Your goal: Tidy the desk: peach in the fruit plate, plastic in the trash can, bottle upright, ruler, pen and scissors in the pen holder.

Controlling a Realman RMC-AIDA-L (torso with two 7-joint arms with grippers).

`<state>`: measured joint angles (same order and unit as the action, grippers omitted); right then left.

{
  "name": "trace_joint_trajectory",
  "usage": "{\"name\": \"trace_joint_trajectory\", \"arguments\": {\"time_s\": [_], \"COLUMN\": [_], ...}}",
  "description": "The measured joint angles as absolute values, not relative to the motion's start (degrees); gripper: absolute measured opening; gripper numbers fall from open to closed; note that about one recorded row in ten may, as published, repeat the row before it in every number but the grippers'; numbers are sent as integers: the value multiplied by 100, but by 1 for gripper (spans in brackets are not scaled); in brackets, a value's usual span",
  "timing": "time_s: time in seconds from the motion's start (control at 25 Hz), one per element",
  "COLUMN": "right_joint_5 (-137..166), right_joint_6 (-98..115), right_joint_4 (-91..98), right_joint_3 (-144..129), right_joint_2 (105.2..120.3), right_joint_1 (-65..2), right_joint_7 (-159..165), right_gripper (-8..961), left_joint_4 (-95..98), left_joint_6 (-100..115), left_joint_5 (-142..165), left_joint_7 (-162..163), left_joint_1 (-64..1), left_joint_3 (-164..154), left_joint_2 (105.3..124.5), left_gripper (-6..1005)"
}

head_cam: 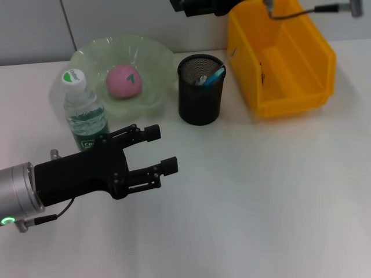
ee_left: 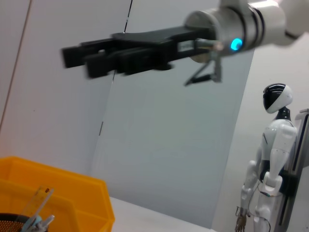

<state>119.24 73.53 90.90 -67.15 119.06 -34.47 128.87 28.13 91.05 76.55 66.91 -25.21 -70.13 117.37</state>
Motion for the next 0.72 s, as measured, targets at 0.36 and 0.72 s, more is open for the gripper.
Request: {"name": "trace_joint_trajectory", "arguments": {"time_s": [0.36,0.72], "right_joint_5": [9733,9568], "right_joint_6": [8158,9578], "right_joint_4": [8201,5626], "right_joint_3": [-5981,-5338], "right_joint_2": [11893,11870], "right_joint_1": [-2455,-2058], "right_joint_7": [11774,9396], "right_gripper": [627,757], "left_joint_4": [2811,2808], "left_joint_6": [9079,9074], "left_joint_5": [7728,8069], "left_joint_7": [6716,6949], "left_joint_1": [-2528,-2549], "left_joint_3": [-7028,-6977], "left_joint_2": [11615,11378], "left_gripper": [802,802]}}
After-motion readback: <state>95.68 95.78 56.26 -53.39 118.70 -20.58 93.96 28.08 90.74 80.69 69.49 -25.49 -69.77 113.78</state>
